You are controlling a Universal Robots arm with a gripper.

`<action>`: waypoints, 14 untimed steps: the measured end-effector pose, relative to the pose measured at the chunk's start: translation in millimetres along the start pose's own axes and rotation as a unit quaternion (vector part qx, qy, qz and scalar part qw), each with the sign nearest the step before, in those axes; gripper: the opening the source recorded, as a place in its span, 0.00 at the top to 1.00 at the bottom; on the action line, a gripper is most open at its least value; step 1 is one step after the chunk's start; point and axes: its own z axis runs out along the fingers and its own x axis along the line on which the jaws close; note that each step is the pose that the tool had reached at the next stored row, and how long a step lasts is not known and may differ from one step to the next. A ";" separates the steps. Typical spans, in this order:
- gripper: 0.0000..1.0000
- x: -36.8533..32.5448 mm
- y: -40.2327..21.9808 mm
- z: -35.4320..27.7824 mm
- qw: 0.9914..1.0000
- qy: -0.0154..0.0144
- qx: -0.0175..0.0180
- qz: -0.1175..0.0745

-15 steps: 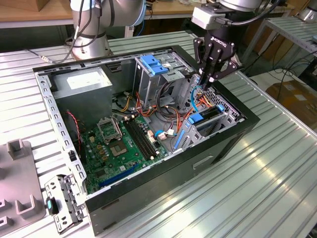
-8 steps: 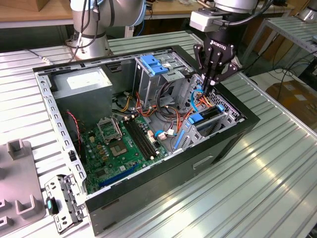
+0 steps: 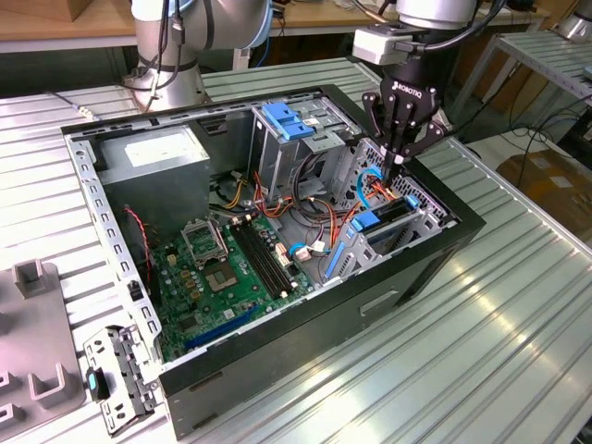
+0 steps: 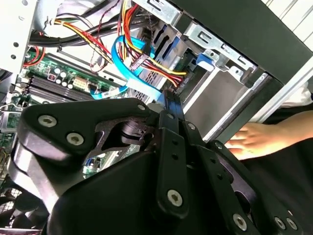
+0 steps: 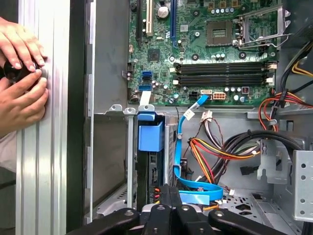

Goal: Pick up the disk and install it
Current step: 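Insert the second disk wire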

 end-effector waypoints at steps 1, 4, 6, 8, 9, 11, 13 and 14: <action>0.89 0.0 0.0 0.1 1.000 0.000 0.000 0.000; 0.89 -0.1 0.0 0.3 1.000 0.001 0.000 0.000; 0.76 -0.3 0.0 0.9 1.000 0.002 0.000 0.000; 0.70 -0.7 -0.2 2.8 1.000 0.004 0.000 0.000; 0.71 -1.0 -0.2 3.8 1.000 0.005 0.000 0.000; 0.78 -1.0 -0.2 4.2 1.000 0.005 0.000 0.000; 0.84 -0.8 -0.2 4.6 1.000 0.005 0.000 0.000; 0.84 0.2 -0.1 5.0 1.000 0.004 0.000 0.000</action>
